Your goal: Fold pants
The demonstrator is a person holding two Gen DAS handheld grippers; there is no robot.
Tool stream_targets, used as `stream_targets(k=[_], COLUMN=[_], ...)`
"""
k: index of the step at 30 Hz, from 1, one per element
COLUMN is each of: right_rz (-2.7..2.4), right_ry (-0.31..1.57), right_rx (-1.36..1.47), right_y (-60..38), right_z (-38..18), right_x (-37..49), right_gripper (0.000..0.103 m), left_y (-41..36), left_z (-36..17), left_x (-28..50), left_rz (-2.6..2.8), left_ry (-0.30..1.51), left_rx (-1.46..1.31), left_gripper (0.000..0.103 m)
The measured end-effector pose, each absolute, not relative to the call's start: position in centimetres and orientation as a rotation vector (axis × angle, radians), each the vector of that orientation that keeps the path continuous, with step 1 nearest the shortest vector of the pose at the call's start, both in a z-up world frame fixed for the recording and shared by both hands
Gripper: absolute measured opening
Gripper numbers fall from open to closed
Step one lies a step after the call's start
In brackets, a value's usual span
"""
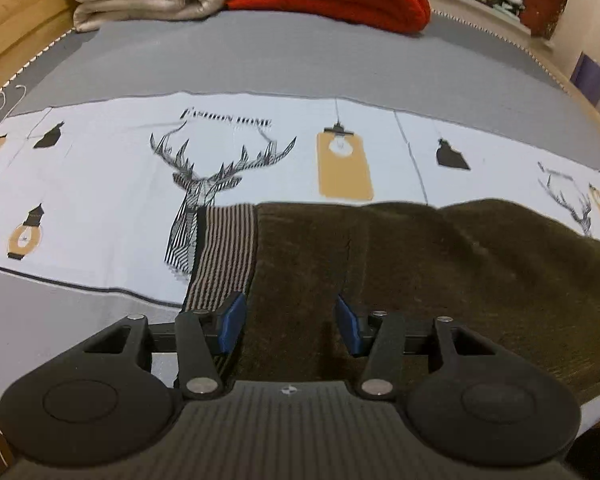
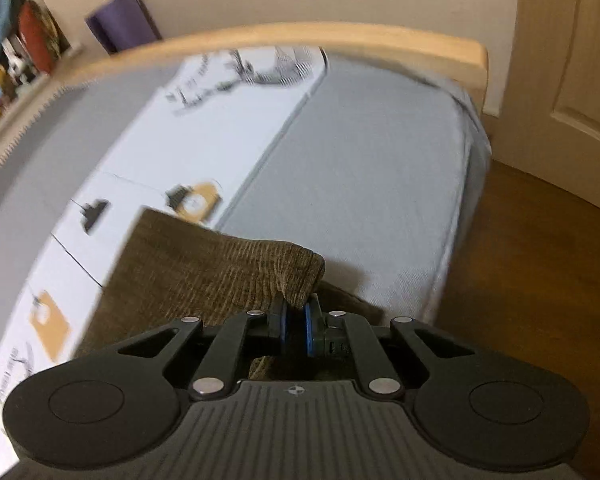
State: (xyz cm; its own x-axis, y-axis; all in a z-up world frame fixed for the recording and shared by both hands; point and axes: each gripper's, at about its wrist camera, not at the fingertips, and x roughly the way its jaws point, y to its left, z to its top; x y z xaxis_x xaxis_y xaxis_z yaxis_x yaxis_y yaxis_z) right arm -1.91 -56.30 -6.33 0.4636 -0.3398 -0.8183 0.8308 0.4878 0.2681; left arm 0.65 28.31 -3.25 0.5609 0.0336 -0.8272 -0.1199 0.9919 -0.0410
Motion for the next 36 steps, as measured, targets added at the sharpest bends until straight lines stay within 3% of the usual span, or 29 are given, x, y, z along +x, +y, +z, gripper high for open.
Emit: stream_targets(k=[2,3,4,5,6,8,10,11,19,20,23,24,27,36], right_rz=[-0.807,-0.804,-0.796,-0.792,-0.793,-0.805,-0.81,-0.817,-0.871,-0.88,-0.887,-0.887,-0.884,-0.889], right_ry=[0.808,0.829,0.86,0.891,0.907,0.908,0.9,0.899,0.843,0.828,0.779,0.779,0.795,0.832], right_rx=[0.667,0.637,0.615,0.603,0.605,0.63,0.632,0.631,0.815,0.848,0.919,0.92,0.933,0.919], right_y=[-55.8,-55.4,-55.2,-54.9,-54.7,-54.8,-54.9,-55.0,-57.4,-57.7,-58.5,-58.6,-58.9,-59.0], right_z=[-6.7,-6.8,-7.1,-7.2,-7.0,-6.9,-6.7,-6.7,-7.3,-7.4,-7.7,-7.8,-8.4,-9.4], right_x=[-1.0,-0.8,-0.3,-0.2,-0.6,-0.9,-1.2,-1.4,-3.8,-4.2,-4.9,-4.9,-4.8,-4.0], right_gripper=[0.009,0.009,0.01,0.013,0.014,0.025,0.046,0.049,0.05,0.052,0.054,0.055,0.059,0.065], left_y=[28.8,29.2,29.5,29.8,30.0,29.9,29.2,28.9,24.7,24.3,23.4,23.0,22.6,22.4], left_z=[-4.1,-5.2,-6.4,-7.0,-6.9,-6.8,-6.4,-6.1,-2.6,-2.9,-7.7,-8.6,-7.1,-7.8], left_x=[0.7,0.7,0.8,0.9,1.0,0.9,1.0,1.0,0.9,1.2,2.8,2.9,3.6,4.5], left_rz=[0.113,0.152,0.221,0.253,0.255,0.258,0.255,0.251,0.037,-0.003,-0.029,-0.026,-0.009,-0.007], left_ry=[1.026,1.098,1.175,1.204,1.202,1.194,1.168,1.147,0.887,0.908,1.213,1.242,1.148,1.178], left_rx=[-0.095,-0.066,-0.01,0.011,-0.005,0.003,0.037,0.049,0.059,0.042,0.071,0.125,0.13,0.132], left_gripper=[0.049,0.033,0.03,0.039,0.039,0.039,0.039,0.04,0.04,0.04,0.054,0.059,0.061,0.061])
